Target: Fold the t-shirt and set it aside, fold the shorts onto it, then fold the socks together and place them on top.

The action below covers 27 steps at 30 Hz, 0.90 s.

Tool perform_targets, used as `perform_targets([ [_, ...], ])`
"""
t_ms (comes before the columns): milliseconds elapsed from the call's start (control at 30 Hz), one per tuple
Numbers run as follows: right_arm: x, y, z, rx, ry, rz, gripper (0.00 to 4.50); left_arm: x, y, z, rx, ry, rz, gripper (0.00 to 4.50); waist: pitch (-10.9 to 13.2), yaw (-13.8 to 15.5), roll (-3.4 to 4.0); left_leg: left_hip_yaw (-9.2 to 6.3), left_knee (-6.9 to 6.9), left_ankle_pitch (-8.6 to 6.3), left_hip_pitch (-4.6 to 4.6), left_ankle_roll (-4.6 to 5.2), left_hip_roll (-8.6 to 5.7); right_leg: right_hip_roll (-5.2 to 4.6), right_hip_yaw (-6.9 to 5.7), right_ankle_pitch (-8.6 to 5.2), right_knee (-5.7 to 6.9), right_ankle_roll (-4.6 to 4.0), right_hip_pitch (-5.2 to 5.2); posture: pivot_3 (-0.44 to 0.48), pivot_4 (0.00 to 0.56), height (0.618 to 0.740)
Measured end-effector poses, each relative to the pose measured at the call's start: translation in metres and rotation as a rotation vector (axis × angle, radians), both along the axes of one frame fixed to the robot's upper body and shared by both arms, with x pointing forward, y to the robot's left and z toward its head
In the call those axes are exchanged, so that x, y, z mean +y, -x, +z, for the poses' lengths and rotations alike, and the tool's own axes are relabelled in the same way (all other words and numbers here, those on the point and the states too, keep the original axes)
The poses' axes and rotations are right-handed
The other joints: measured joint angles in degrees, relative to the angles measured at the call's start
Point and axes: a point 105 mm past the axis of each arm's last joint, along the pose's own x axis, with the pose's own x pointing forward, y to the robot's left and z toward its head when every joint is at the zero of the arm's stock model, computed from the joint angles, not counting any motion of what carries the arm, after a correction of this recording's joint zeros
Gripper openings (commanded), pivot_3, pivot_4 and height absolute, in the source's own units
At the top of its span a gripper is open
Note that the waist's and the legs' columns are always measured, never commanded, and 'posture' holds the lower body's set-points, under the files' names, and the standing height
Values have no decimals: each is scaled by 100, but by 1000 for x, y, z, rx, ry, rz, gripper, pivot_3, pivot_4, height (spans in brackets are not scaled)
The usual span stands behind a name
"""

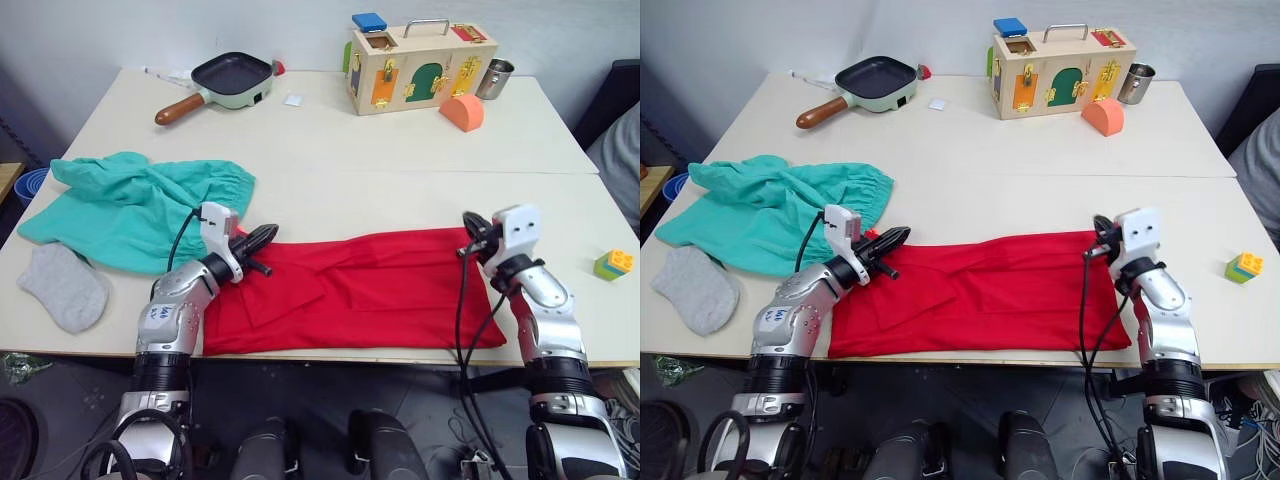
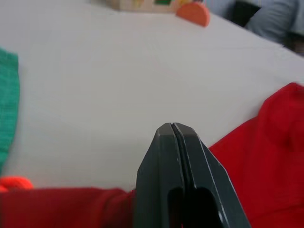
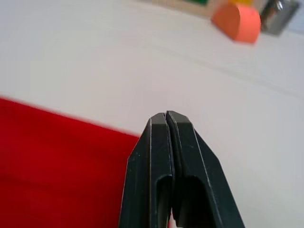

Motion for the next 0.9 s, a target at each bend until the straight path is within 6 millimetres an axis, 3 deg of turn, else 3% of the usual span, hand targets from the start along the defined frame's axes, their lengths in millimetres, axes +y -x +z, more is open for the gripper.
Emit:
perform_targets([
  [100,49,11,9,-22,31,160,32,-2,8,-3,-5,-56,-50,0,-1,9,0,-3,-2,-1,1,-2,0,0,-2,0,-1,0,1,0,150,740],
  [233,106,28,-30,101,74,305,32,-4,10,-25,51,-129,-40,0,0,43,0,-10,-1,-2,-8,1,-9,-8,-8,0,-3,0,0,0,150,740],
  [333,128,36,-53,177,112,346,32,-5,8,-26,55,-141,-22,0,0,36,0,-9,1,-2,-10,4,-13,-12,-8,0,-3,0,0,0,150,740],
  [667,101,30,-61,233,160,199,32,8,2,-38,100,-191,62,0,0,26,0,-11,-3,-3,-7,1,-10,-9,-10,0,-3,0,-1,0,150,740],
  [900,40,26,-59,278,157,24,32,18,0,-39,109,-190,104,0,-4,23,-6,-13,-3,-3,-3,2,-9,-11,-11,0,-7,0,2,0,150,740],
])
